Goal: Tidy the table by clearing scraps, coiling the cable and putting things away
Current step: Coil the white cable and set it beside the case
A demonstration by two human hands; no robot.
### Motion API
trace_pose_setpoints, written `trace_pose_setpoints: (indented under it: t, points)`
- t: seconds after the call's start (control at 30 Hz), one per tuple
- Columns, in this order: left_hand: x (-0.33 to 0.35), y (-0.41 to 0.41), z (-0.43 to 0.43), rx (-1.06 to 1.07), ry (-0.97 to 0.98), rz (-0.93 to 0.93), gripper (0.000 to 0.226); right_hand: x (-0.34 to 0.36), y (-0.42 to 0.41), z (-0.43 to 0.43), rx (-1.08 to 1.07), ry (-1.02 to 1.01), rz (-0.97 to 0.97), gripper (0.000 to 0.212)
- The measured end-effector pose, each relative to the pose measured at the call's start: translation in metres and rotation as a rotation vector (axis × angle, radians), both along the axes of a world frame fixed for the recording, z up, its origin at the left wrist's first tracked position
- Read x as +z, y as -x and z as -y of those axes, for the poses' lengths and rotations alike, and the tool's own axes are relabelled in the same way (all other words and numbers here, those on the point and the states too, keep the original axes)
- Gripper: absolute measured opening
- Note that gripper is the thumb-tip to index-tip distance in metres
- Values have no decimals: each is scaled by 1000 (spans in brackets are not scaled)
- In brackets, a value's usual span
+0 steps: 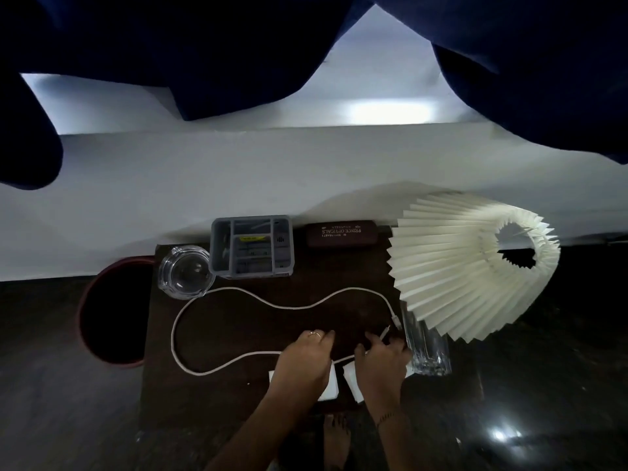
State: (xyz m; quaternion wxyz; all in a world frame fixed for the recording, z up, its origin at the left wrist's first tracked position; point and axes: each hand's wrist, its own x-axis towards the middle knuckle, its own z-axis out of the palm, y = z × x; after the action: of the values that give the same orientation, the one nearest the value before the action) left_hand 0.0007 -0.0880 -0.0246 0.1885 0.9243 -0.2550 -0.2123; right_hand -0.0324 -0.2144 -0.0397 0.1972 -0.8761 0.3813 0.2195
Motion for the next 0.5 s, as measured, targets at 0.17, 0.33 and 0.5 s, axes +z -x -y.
trace_pose_setpoints:
  t: [0.17,0.33,0.5]
  points:
    - [18,0,-5,83,27,-5,38,-8,-8,-4,6,-7,9,33]
    - [29,12,-20,266,145,-130,41,4,-14,-19,-53,-244,359,35]
    - [45,10,-45,984,415,-777,24,39,-12,-43,15,-405,658,43]
